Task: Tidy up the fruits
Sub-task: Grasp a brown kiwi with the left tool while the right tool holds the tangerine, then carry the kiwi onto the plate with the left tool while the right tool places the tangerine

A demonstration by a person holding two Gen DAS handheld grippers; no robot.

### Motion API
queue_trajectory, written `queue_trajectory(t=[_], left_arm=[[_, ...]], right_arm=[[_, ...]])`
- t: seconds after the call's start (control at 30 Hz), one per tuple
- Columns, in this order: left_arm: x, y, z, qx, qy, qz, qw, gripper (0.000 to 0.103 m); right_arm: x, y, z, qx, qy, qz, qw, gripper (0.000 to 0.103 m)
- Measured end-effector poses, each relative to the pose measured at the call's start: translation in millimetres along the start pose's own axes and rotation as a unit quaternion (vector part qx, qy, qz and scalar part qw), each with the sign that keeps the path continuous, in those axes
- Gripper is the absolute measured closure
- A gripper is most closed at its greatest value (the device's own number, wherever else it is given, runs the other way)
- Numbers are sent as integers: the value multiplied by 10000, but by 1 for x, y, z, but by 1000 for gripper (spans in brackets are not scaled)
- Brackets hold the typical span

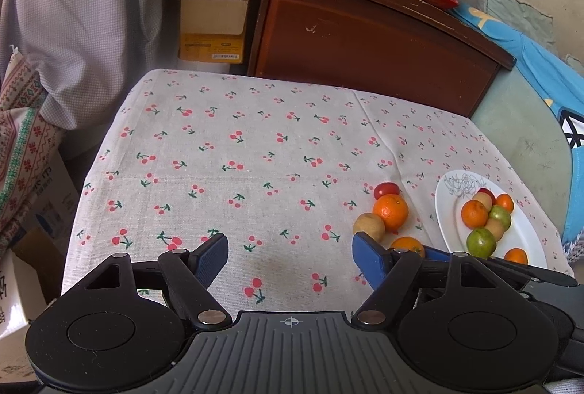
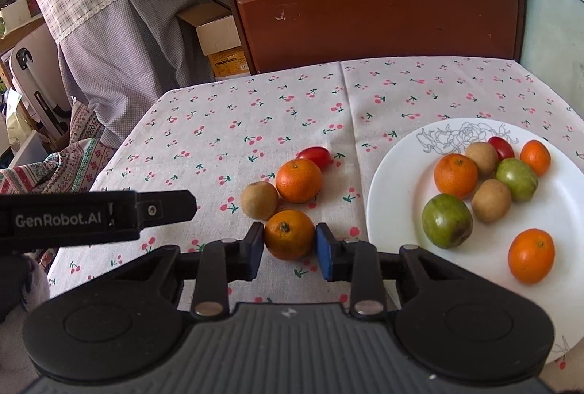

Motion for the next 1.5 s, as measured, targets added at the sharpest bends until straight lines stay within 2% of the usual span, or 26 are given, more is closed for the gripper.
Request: queue_trajectory(t=[0.3,0.37,0.6,0.73,0.83,0.87,0.93,0.97,1.2,1.5], left_arm=[[22,-12,4,-7,-237,407,9989,34],[28,-17,6,-6,-339,407,9986,34],[41,-33,11,48,-512,396,9979,49],[47,-38,12,140,-631,356,9973,53],[51,-39,12,162,-707,348,9968,65],[52,-40,12,166,-719,346,9967,66],[53,-40,12,167,-776,339,9963,79],[54,-40,12,160,-793,340,9961,81],[56,-36,13,131,-807,367,9960,81],[64,-18,3,328,-794,519,9949,81]], right_arm=[[11,26,20,-100,-9,-36,9999,73],[13,28,22,-101,-29,-33,9999,73],[21,34,26,-95,-103,-4,9999,73],[23,35,27,-86,-121,-4,9999,73],[23,34,27,-84,-118,-2,9999,72],[23,34,27,-82,-122,-2,9999,72],[24,35,27,-81,-128,-2,9999,72],[24,35,27,-81,-127,-2,9999,72],[24,37,25,-31,-111,3,9999,73],[31,58,9,374,-190,73,9991,73]])
Point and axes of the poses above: each gripper's, at about its wrist camera, not at the fingertips, and y roughly against the way its jaws point, x to its right, z to its underside, the point moved 3 cm from there along -y, roughly the way its jaws point, and after that the axes turned 3 degrees about y, right-handed, at the moved point
